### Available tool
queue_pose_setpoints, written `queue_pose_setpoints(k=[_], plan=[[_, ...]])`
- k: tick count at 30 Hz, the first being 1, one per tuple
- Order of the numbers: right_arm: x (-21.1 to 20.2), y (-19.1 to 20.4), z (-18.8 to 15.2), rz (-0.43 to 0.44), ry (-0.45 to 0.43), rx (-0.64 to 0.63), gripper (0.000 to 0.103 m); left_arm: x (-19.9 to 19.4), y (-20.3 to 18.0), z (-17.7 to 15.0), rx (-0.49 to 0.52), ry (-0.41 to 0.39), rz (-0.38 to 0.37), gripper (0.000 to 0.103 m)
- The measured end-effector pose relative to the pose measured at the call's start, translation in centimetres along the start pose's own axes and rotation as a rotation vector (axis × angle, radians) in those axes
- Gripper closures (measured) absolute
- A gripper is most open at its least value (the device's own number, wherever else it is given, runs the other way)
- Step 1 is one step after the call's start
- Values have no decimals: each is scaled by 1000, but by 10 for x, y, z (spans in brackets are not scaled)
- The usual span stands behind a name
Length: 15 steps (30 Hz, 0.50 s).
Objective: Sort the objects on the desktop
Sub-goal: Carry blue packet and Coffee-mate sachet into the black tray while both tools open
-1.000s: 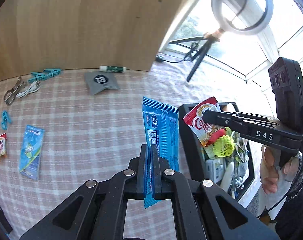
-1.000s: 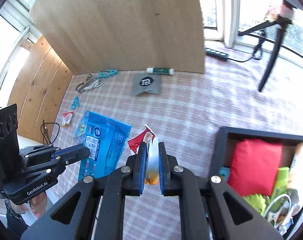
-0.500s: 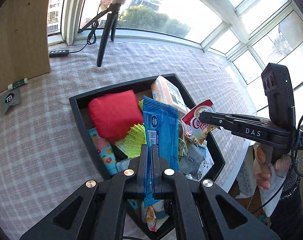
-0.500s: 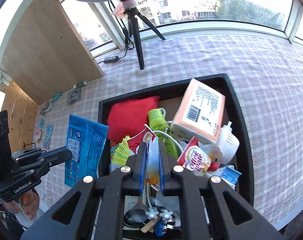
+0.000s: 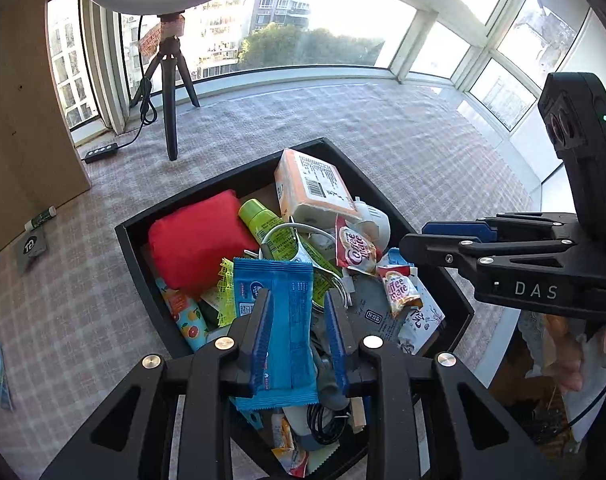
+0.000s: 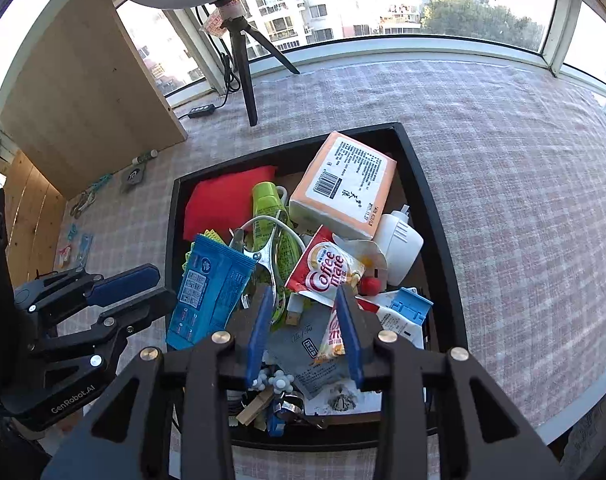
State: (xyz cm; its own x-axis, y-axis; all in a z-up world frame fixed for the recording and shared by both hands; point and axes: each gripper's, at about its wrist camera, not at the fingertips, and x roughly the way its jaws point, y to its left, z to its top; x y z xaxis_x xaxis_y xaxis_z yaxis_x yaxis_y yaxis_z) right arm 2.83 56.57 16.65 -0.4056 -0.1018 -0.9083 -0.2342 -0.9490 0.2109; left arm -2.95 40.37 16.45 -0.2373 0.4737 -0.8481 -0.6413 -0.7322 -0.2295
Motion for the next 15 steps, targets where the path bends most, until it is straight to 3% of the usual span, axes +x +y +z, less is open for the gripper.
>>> queue_pose_setpoints(k=[15], plan=[[4, 61, -3, 36, -16, -88, 70, -39, 40, -27, -26, -85, 148, 78]])
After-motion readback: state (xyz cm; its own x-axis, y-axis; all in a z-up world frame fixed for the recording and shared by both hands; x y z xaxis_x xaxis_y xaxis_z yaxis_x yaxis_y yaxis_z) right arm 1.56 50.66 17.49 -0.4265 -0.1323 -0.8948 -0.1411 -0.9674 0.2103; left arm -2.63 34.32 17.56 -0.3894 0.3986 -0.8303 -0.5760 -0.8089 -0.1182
